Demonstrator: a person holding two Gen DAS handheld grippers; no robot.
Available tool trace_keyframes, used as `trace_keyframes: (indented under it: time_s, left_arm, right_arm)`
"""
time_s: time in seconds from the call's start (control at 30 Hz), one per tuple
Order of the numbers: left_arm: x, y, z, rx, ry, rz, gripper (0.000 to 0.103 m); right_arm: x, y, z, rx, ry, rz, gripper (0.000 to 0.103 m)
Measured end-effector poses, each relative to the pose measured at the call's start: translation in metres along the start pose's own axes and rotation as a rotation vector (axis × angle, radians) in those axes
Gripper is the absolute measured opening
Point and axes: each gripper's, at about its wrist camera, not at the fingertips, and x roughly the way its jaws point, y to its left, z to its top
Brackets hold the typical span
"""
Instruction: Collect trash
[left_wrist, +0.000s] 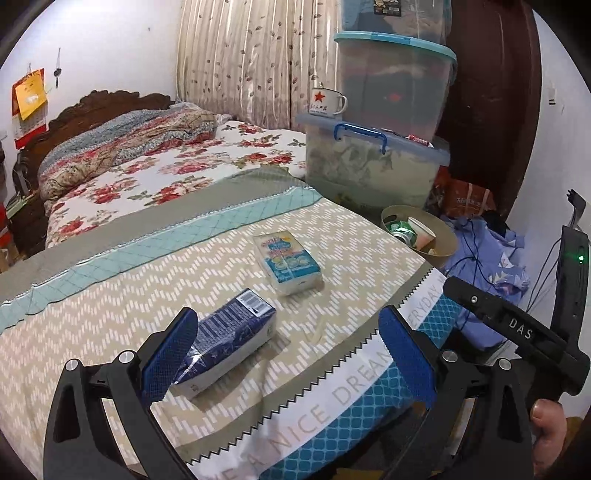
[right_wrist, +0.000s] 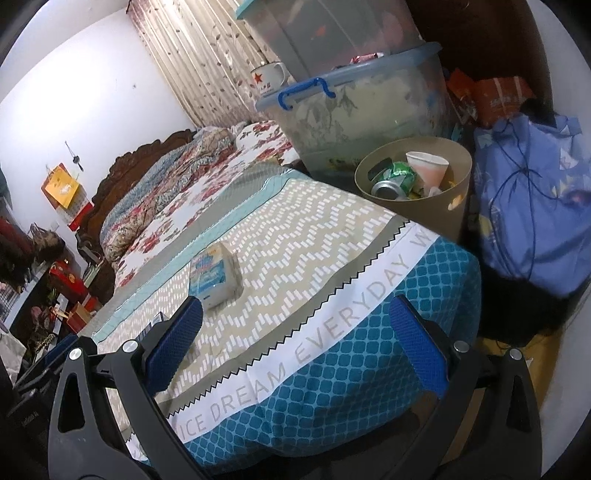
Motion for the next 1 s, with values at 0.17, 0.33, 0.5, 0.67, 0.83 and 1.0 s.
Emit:
trace_keyframes:
  time_s: [0.17,0.33,0.5,0.67,0.83,1.0]
  left_arm:
    - [-0.005,-0.001,0.000,0.028,-0.051,0.026,0.094]
    - [-0.011,0.014,-0.002,-0.044,-0.118,-0.161,0.094]
    - [-0.007,0.013,0.000,-0.021,-0.095,-0.090,0.094]
    - [-0.011,0.007,0.000,0.011,-0.100,-0.038,0.094]
    - [-0.008,0.016,0.000,-0.016,-0.089,-0.039,0.094]
    - [-0.007,0.018,0.000,-0.014,-0.083,-0.034,0.094]
  right_arm:
    - [-0.001,0.005,-0.001,-0.028,-0.010,0.012,0.100]
    - [-0.001,0.005,0.001,-0.026,-0.021,0.008,0.100]
    - [0.003,0.003,0.000,-0.004,0.002,0.015,0.100]
    - [0.004,0.004,0.000,-0.008,-0.002,0.017,0.100]
    - [0.004,0.004,0.000,-0.011,-0.008,0.019,0.100]
    - [0.006,0.004,-0.001,-0.003,0.002,0.024,0.100]
